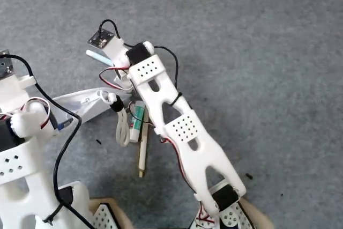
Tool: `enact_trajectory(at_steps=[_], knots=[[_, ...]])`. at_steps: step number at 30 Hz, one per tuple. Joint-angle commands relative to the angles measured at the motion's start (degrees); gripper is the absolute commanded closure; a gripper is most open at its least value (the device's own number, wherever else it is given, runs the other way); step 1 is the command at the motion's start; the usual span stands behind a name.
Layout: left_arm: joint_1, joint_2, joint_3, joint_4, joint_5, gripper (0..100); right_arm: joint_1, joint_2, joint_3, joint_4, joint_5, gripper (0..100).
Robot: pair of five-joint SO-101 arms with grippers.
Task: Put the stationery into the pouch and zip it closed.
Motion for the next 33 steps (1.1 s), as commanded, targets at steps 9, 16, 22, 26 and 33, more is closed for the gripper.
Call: enact_trajectory(at_steps=[9,16,22,26,33], knots=[[-1.0,0.3,2.9,-0.4,0.0,97,-0.4,-0.7,-0.4,3.1,0.4,96.5],[-1.0,0.3,2.9,-0.4,0.0,97,2.1,-0.9,-0.5,3.1,0.4,98.6],[-1.0,0.3,2.9,-0.4,0.0,97,4.7,-1.0,-0.7,6.7,0.7,98.6],[-1.0,0.4,2.9,-0.4,0.0,97,7.2,-1.1,-3.8,7.8,0.7,98.6],[-1.0,0.4,2.9,-0.4,0.0,97,12.8,-2.2,-9.2,7.9,0.4,98.6]])
